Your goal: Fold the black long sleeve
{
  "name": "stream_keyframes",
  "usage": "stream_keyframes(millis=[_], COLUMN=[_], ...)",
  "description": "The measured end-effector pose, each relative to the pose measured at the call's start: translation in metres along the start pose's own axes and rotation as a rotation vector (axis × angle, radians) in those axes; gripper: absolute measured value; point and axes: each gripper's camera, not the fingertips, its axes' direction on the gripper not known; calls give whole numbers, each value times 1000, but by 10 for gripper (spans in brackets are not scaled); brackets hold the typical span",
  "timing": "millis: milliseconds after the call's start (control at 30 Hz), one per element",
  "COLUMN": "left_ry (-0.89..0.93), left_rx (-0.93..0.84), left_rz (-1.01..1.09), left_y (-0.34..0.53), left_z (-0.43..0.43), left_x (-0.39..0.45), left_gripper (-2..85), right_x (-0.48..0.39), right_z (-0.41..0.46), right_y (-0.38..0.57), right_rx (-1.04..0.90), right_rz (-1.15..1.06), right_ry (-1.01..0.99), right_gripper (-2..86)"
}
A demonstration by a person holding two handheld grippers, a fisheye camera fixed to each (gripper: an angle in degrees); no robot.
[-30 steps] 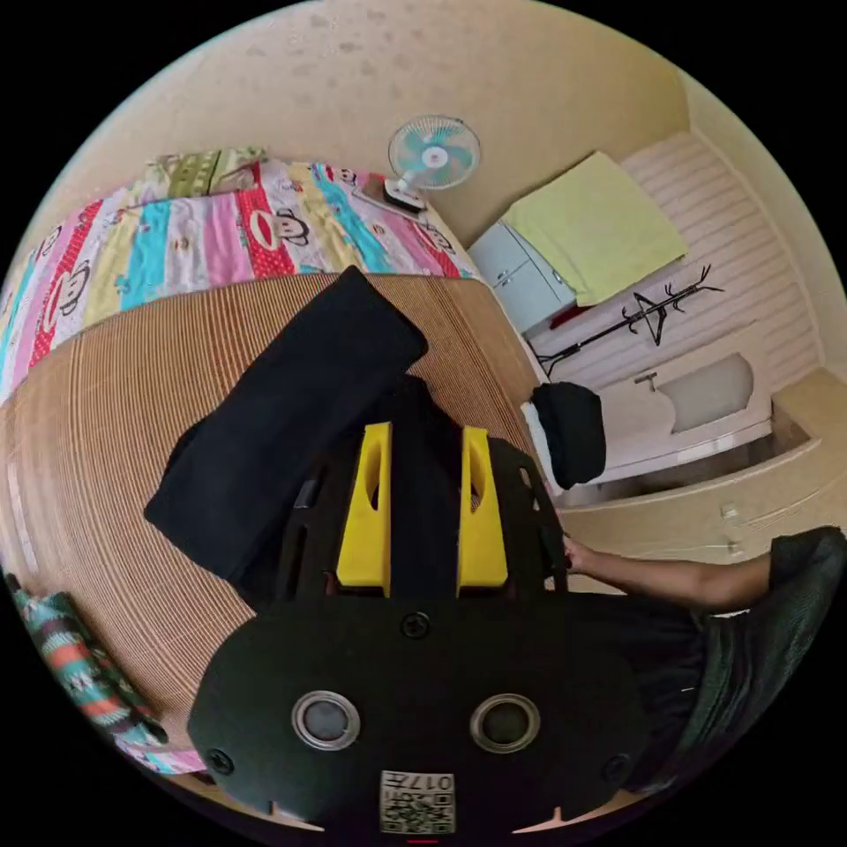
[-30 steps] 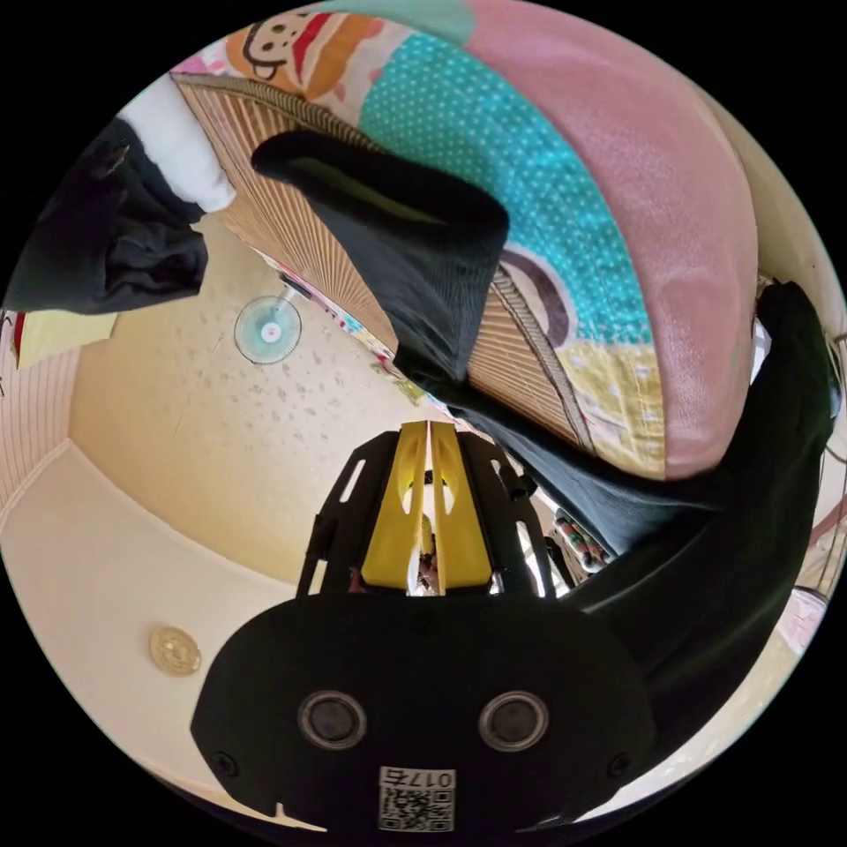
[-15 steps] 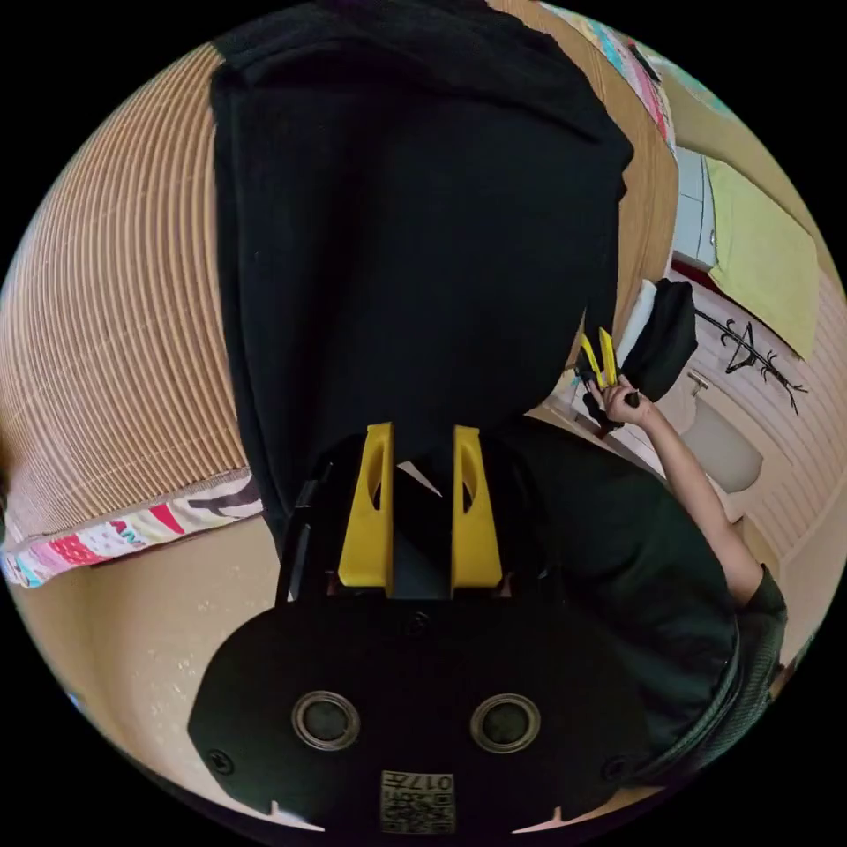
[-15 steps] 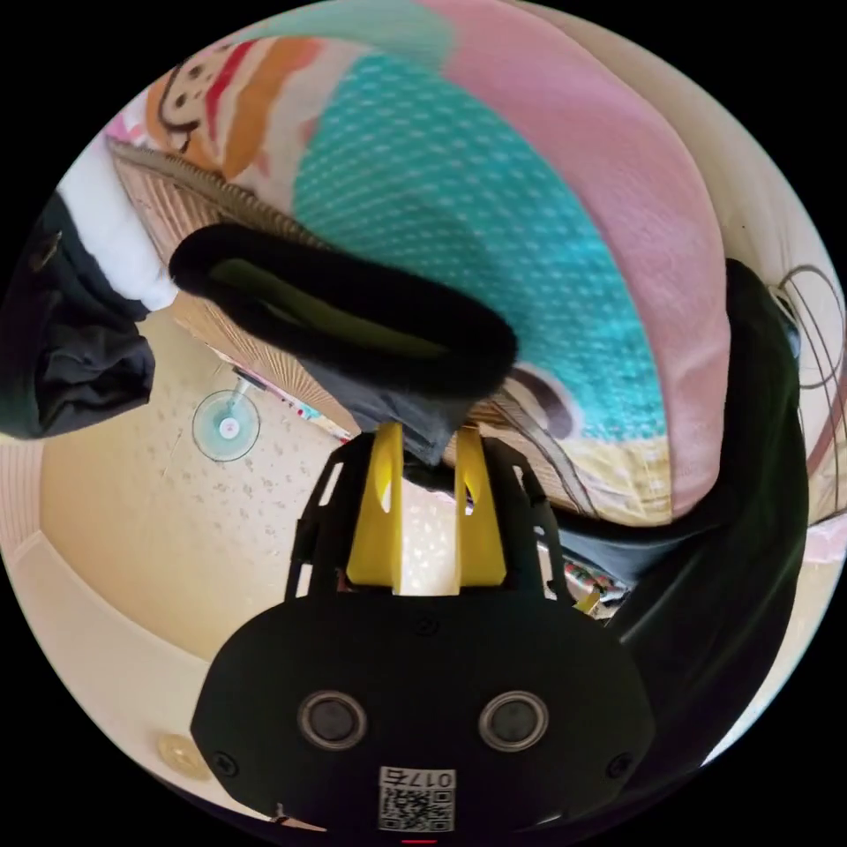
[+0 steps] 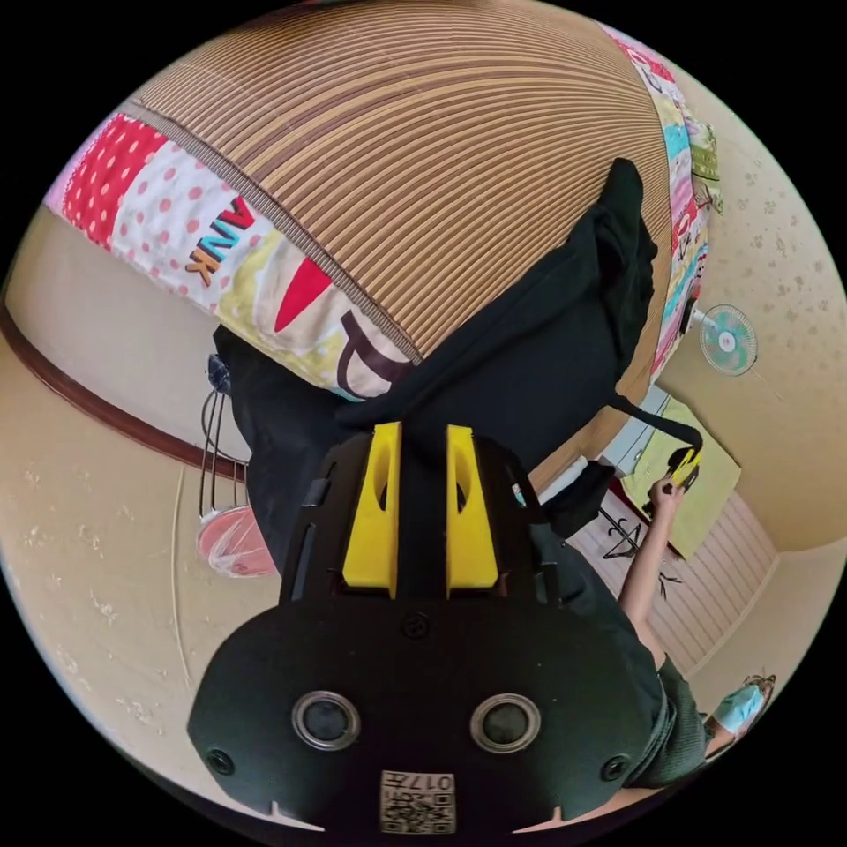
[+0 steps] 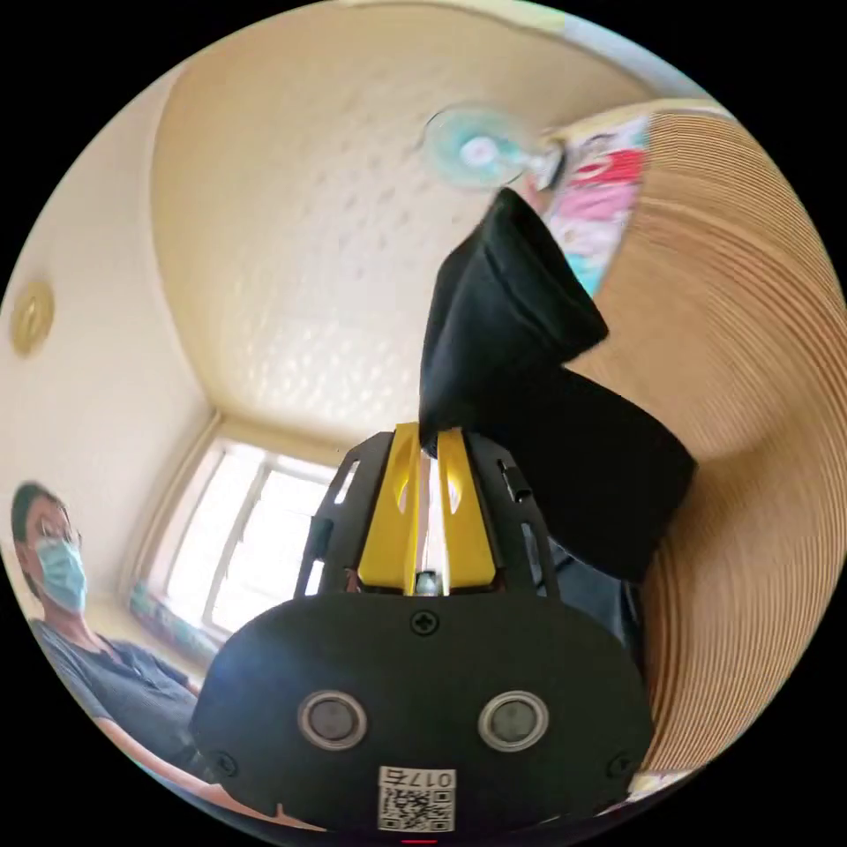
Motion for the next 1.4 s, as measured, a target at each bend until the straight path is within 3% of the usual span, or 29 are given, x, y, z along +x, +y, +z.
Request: stream_keyframes(millis=[133, 200, 267, 433, 633, 867, 1100, 1233, 1300, 1333, 1400], left_ry=[-49, -53, -76, -260, -516, -811, -770, -646, -515, -357, -87], left_rx=[-22, -22, -23, -79, -269, -477, -463, -467, -564, -666, -785], left_rz=[47, 84, 136, 253, 379, 587, 421, 360, 397, 432, 526], left_y=[-1, -4, -8, -19, -40, -64, -97, -106, -106, -104, -93], left_z=[4, 3, -1, -4, 18, 56, 56, 34, 25, 21, 7], left_x=[4, 10, 18, 32, 25, 19, 1, -18, -28, -33, -34], left_gripper=[94, 104, 114, 125, 141, 148, 77, 42, 41, 40, 40], right_x=[-36, -24, -7, 50, 112, 158, 172, 177, 165, 160, 138], right_z=[135, 203, 223, 180, 58, 6, 35, 54, 62, 61, 50], right_y=[46, 95, 131, 199, 256, 333, 323, 329, 333, 332, 323], right_rx=[-344, -619, -764, -888, -977, -1404, -1259, -1366, -1502, -1524, -1511], right_rz=[-89, -58, -41, 83, 326, 609, 515, 522, 411, 394, 418], right_ry=[-86, -43, -1, 155, 410, 648, 794, 850, 711, 649, 213], right_gripper=[59, 48, 35, 16, 33, 159, 152, 69, 36, 34, 25])
